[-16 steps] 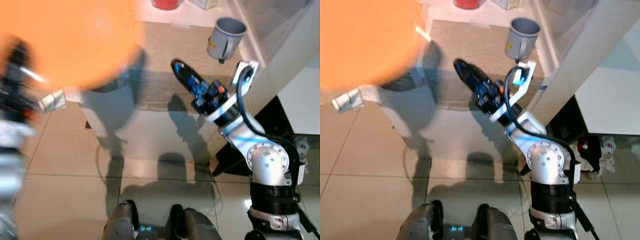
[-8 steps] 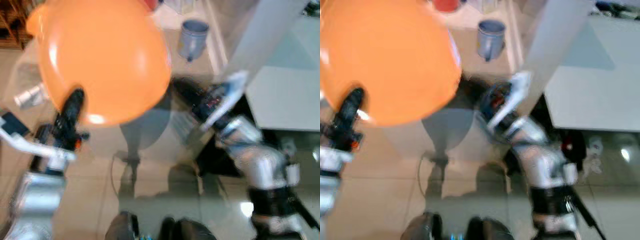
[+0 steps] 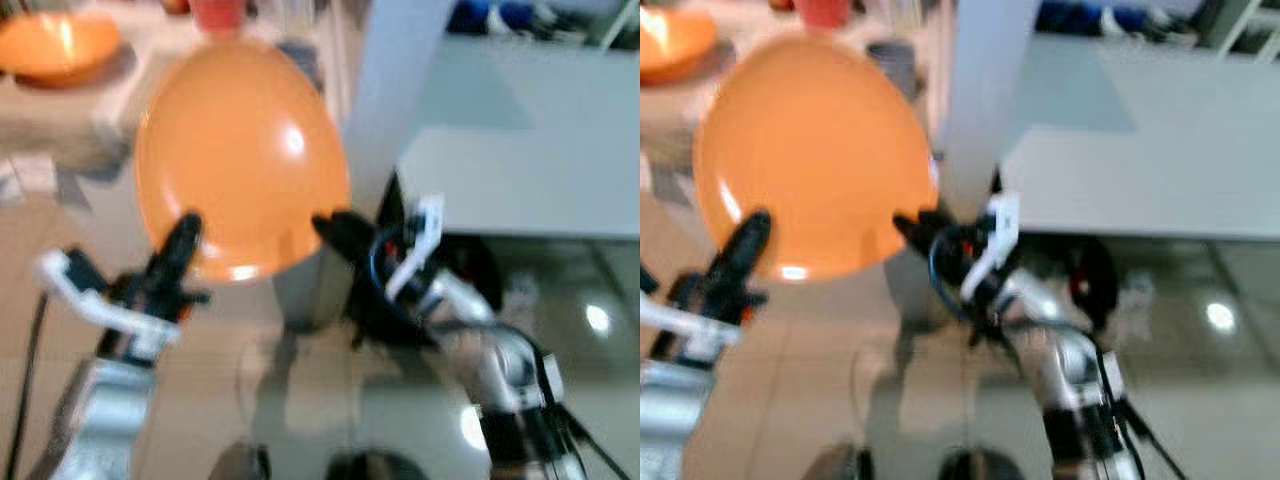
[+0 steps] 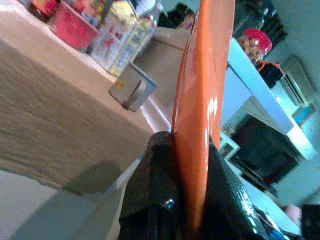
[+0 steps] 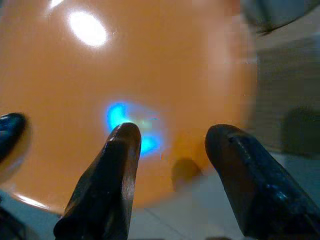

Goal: Setting the table

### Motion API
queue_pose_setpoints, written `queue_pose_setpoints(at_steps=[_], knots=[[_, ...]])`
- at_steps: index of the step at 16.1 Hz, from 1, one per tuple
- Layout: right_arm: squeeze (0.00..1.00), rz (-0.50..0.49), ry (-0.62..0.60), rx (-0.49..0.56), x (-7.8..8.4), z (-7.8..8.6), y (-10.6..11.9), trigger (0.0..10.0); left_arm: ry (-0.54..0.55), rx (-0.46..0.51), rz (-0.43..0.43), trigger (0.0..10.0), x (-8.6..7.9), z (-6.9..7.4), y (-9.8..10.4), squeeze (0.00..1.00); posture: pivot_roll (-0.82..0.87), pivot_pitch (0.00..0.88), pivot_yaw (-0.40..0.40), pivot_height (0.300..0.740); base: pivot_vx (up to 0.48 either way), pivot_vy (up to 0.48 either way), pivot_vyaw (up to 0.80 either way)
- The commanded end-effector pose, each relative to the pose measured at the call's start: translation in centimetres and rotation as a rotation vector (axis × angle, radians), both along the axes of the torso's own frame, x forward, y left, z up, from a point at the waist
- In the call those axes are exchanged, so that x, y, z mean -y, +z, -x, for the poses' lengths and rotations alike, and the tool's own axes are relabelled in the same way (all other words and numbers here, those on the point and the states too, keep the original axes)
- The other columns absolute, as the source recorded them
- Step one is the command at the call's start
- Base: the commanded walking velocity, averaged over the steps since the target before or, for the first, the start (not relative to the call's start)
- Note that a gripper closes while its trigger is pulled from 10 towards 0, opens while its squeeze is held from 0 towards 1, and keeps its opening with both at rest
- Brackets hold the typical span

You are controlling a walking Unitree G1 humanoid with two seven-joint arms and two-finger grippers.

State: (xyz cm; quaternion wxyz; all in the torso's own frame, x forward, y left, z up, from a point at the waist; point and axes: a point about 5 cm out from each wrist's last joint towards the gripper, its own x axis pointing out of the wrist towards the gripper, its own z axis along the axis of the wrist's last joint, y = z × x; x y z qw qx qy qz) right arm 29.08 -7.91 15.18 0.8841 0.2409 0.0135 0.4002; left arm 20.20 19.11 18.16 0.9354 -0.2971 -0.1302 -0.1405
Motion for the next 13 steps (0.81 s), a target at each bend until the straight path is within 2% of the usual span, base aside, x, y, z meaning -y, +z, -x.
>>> queue_pose_setpoints(at_steps=[1,3,8,11,13], knots=[[0.00,-0.008,-0.082,-0.001,1.6,-0.5,0.0,10.0,0.012,0.065,-0.007,10.0,-0.3,0.1,0.8,0.00,-0.05,0.126,-0.014,0.740,0.000,-0.472,0.00],[0.00,-0.015,-0.108,-0.008,1.7,-0.6,-0.2,10.0,0.010,0.066,-0.040,10.0,-0.1,-0.6,0.7,0.00,-0.06,0.124,-0.009,0.740,0.000,-0.472,0.00],[0.00,0.016,-0.181,-0.027,1.2,-1.4,-1.0,10.0,-0.117,0.016,-0.145,10.0,3.1,-2.0,-1.3,0.00,-0.07,0.121,-0.007,0.740,0.000,-0.472,0.00],[0.00,0.037,-0.217,-0.045,1.1,-1.4,-1.6,10.0,-0.140,0.022,-0.135,10.0,4.3,-2.5,-1.3,0.00,-0.08,0.131,-0.005,0.740,0.000,-0.469,0.00],[0.00,0.054,-0.245,-0.054,1.2,-1.5,-1.9,10.0,-0.139,0.023,-0.149,10.0,4.3,-2.6,-1.4,0.00,-0.08,0.132,-0.003,0.740,0.000,-0.469,0.00]])
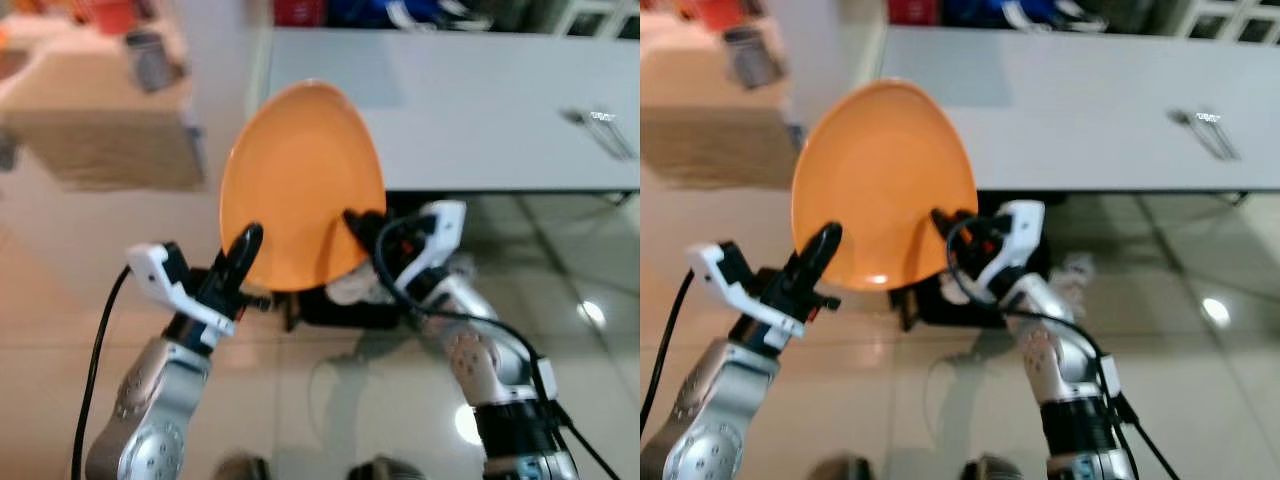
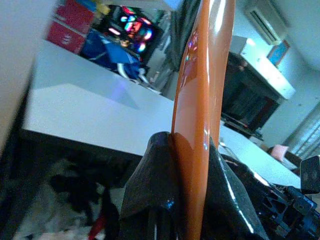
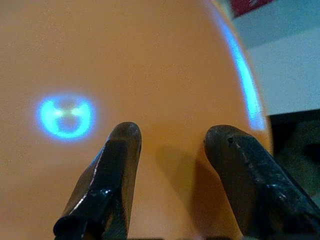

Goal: Setting the table

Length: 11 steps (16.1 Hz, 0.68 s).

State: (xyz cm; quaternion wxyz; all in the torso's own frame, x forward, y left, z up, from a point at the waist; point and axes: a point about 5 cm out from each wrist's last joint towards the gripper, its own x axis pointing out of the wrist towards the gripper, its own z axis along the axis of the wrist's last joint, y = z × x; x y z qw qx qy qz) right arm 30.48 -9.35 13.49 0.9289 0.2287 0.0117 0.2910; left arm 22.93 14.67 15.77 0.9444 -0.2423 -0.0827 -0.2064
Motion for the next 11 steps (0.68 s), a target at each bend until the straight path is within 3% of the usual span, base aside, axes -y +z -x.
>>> queue_pose_setpoints(at_steps=[1,7,9,11], knots=[[0.00,0.012,-0.023,-0.018,-0.2,-0.2,-0.3,10.0,-0.007,0.059,-0.011,10.0,-0.2,0.1,0.9,0.00,-0.08,0.131,-0.003,0.740,0.000,-0.469,0.00],[0.00,0.071,-0.128,-0.045,0.7,-1.0,-1.0,10.0,0.050,0.006,-0.068,10.0,-0.5,-0.3,-0.1,0.00,-0.08,0.125,-0.007,0.740,0.000,-0.465,0.00],[0.00,0.139,-0.189,-0.058,1.1,-1.5,-1.3,10.0,0.154,-0.030,-0.115,10.0,-1.1,-1.1,-0.2,0.00,-0.09,0.120,-0.008,0.740,0.000,0.000,0.00],[0.00,0.213,-0.226,-0.091,1.1,-1.9,-1.8,10.0,0.148,0.006,-0.107,10.0,-1.0,-1.1,0.4,0.00,-0.09,0.117,-0.006,0.740,0.240,0.000,-0.39]])
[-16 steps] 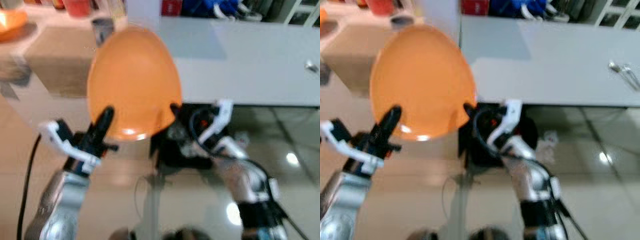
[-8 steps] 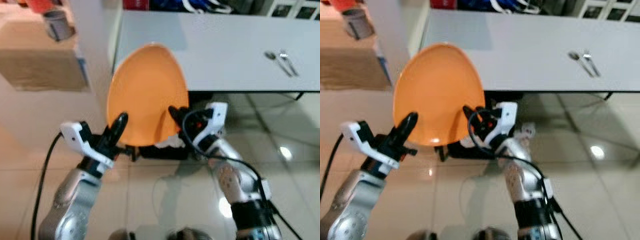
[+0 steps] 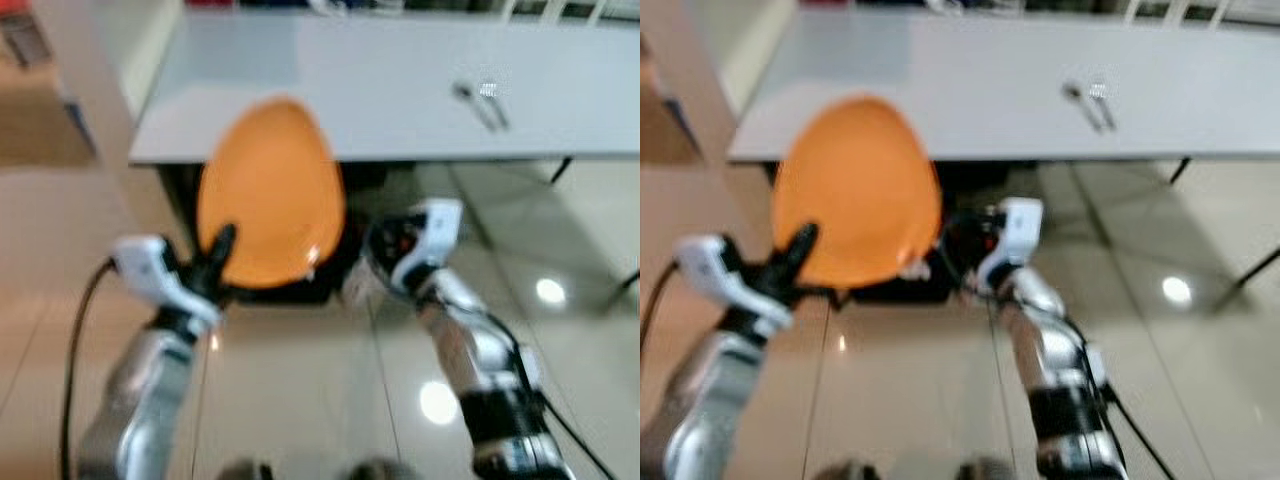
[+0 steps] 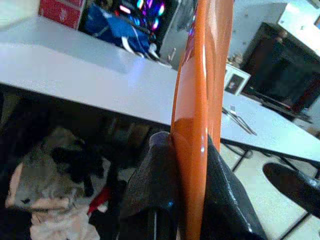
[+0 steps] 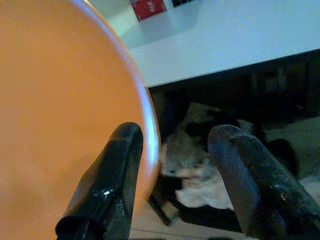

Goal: Setting the table

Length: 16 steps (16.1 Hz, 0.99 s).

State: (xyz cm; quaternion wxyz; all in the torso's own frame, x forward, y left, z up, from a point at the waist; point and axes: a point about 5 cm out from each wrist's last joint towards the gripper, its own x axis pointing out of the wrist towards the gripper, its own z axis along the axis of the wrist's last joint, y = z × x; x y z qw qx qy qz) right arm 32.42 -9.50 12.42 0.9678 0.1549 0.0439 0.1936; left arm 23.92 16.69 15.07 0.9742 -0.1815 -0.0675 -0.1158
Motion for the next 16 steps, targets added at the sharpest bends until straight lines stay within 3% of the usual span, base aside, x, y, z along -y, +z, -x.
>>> queue_pose_setpoints(at_steps=[1,4,6,10,16], knots=[[0.00,0.053,-0.052,-0.024,1.0,-0.1,-0.7,10.0,-0.045,0.069,0.005,10.0,1.1,-0.2,1.4,0.00,-0.09,0.117,-0.006,0.740,0.480,0.000,-0.55],[0.00,0.034,-0.042,-0.024,0.8,0.0,-0.7,10.0,-0.062,0.098,0.003,10.0,1.5,-0.3,2.3,0.00,-0.09,0.119,-0.002,0.740,0.480,0.000,-0.53],[0.00,0.054,-0.028,-0.017,0.5,0.0,-0.5,10.0,-0.084,0.132,0.008,10.0,2.0,-0.4,3.3,0.00,-0.09,0.119,-0.004,0.740,0.480,0.000,0.00],[0.00,-0.025,0.021,0.047,0.0,0.1,0.8,10.0,-0.148,0.219,0.027,10.0,3.1,-1.2,5.6,0.00,-0.09,0.120,-0.005,0.740,0.480,0.000,0.00],[0.00,-0.028,0.025,0.073,-0.2,0.0,1.5,10.0,-0.261,0.291,0.045,10.0,5.0,-2.7,8.1,0.00,-0.09,0.118,-0.003,0.740,0.480,0.000,0.00]])
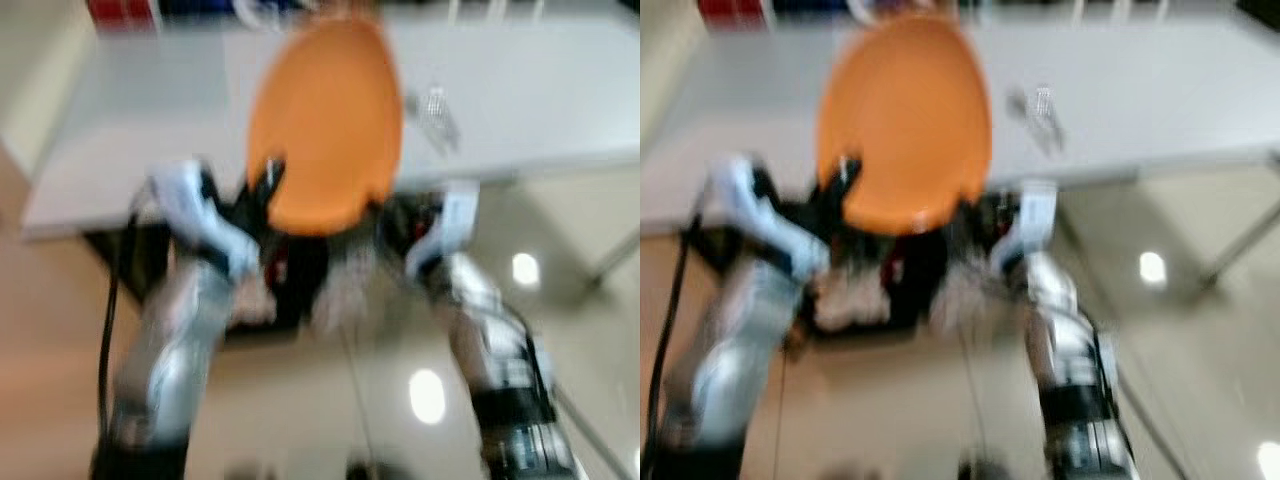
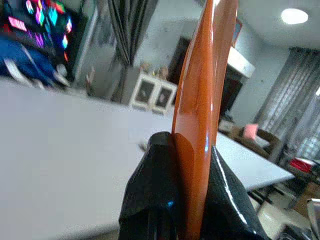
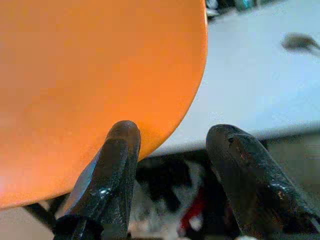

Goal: Setting the table

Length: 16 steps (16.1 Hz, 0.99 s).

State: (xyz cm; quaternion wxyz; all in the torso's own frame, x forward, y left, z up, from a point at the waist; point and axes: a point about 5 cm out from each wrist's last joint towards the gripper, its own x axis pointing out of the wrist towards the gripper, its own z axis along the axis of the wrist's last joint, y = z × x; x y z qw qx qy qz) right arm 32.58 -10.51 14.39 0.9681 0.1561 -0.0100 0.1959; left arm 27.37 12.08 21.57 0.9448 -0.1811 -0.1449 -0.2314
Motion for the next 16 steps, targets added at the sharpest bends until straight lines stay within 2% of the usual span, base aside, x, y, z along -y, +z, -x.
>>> queue_pose_setpoints(at_steps=[1,2,4,8,10,13,14,16], knots=[[0.00,-0.012,0.034,-0.033,-1.2,0.2,-0.4,10.0,-0.077,0.101,0.044,10.0,0.8,0.3,2.1,0.00,-0.09,0.119,-0.002,0.740,0.480,0.000,0.00],[0.00,-0.019,0.034,-0.032,-1.3,0.2,-0.3,10.0,-0.086,0.101,0.052,10.0,0.9,0.0,2.3,0.00,-0.10,0.119,0.000,0.740,0.480,0.000,0.00],[0.00,-0.008,0.037,-0.032,-1.3,0.2,-0.3,10.0,-0.096,0.074,0.071,10.0,1.2,-0.9,2.2,0.00,-0.10,0.120,0.004,0.740,0.480,0.000,-0.80],[0.00,-0.004,0.014,-0.018,-1.1,0.2,-0.1,10.0,-0.089,0.044,0.124,10.0,1.3,-1.7,2.3,0.00,-0.11,0.118,0.008,0.740,0.480,0.000,-0.80],[0.00,-0.007,0.001,-0.003,-0.9,0.2,0.1,10.0,-0.083,0.035,0.138,10.0,1.2,-1.9,2.2,0.00,-0.11,0.117,0.006,0.740,0.480,0.000,0.00],[0.00,0.024,-0.055,-0.023,0.1,-0.1,-0.1,10.0,0.011,-0.074,0.160,10.0,0.1,-3.4,0.5,0.00,-0.11,0.118,0.007,0.740,0.459,0.000,0.00],[0.00,0.031,-0.066,-0.025,0.2,-0.2,-0.1,10.0,0.019,-0.087,0.158,10.0,0.0,-3.6,0.3,0.00,-0.11,0.118,0.007,0.740,0.446,0.000,0.00],[0.00,0.054,-0.123,-0.033,1.0,-0.4,-0.2,10.0,0.010,-0.196,0.198,10.0,0.0,-4.3,-1.1,0.00,-0.11,0.121,0.010,0.740,0.379,0.000,0.00]])
